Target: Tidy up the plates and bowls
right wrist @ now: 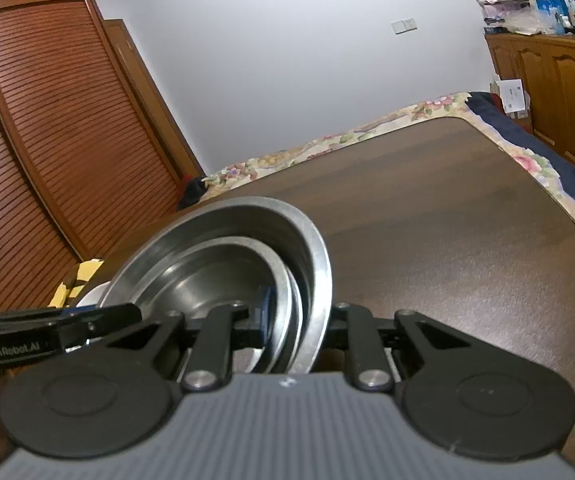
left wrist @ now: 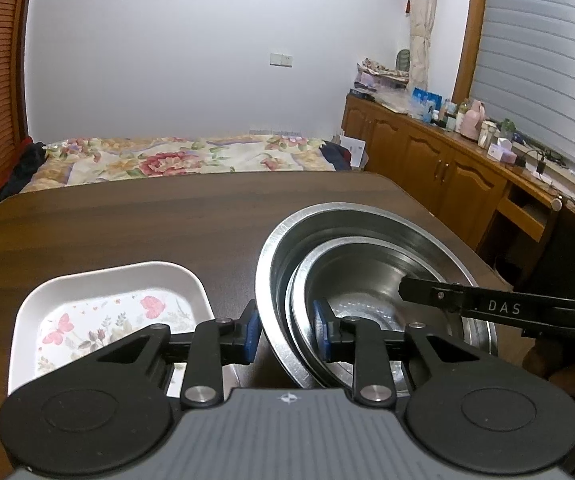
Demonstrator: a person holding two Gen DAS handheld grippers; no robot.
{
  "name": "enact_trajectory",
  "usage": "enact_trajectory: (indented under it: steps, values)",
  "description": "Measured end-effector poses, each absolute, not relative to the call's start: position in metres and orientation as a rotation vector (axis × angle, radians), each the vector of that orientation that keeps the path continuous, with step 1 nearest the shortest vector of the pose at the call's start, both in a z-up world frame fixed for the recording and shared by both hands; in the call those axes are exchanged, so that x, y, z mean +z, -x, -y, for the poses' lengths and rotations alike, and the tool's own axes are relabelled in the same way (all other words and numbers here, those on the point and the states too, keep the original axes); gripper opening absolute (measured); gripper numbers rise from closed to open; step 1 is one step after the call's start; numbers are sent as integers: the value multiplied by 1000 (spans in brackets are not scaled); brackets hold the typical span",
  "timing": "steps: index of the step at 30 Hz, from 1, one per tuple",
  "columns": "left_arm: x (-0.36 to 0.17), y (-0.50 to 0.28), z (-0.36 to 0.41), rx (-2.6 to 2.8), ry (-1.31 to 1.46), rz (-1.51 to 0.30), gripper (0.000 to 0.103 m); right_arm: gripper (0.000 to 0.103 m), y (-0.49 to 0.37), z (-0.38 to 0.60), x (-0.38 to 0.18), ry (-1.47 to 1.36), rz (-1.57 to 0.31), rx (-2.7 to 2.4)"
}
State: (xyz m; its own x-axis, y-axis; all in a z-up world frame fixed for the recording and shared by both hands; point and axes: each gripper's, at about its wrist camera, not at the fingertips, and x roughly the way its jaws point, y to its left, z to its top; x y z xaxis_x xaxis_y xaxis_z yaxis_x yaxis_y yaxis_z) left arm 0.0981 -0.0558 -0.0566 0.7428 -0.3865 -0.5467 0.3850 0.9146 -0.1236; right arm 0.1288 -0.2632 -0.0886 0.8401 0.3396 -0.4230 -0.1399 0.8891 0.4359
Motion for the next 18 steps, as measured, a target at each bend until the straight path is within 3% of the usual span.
enact_trajectory:
  steps: [18]
  values:
    - [-24, -87, -2, -323, 28, -544, 30, 21, -139, 233, -59, -367, -500, 321]
